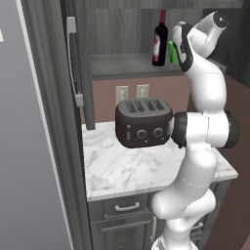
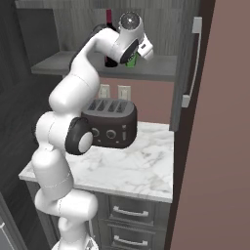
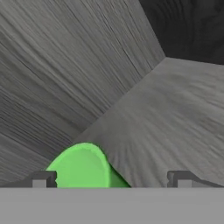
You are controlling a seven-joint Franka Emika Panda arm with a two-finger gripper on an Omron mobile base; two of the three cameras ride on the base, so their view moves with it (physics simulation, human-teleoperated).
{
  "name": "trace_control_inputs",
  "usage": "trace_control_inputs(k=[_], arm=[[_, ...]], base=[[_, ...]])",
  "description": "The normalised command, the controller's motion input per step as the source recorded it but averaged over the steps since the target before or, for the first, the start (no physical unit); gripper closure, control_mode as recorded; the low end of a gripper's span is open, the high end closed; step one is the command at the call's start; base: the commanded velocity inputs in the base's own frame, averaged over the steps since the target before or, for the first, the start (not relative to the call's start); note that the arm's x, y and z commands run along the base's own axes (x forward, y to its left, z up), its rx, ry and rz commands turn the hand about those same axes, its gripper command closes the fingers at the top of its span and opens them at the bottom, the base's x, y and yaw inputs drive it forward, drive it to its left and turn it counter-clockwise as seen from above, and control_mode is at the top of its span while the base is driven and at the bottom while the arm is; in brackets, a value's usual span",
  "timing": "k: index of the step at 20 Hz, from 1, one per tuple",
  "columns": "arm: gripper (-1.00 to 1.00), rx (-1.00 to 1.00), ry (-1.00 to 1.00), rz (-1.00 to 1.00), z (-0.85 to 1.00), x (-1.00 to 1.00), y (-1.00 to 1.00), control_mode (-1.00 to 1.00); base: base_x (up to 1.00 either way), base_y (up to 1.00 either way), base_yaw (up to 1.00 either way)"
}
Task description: Open the cabinet directly in front. Then move the wine and the cup to the dining counter with the jar on it.
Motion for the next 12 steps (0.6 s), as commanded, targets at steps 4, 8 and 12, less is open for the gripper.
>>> trace_control_inputs(k=[4,8,12], arm=[[-1.00,0.00,0.00,0.00,-0.30,0.00,0.00,-1.00],[-1.00,0.00,0.00,0.00,-0.51,-0.01,-0.02,-1.00],[-1.00,-0.01,0.00,0.00,-0.49,0.00,0.00,-1.00]], base=[[0.00,0.00,0.00],[0.00,0.00,0.00],[0.00,0.00,0.00]])
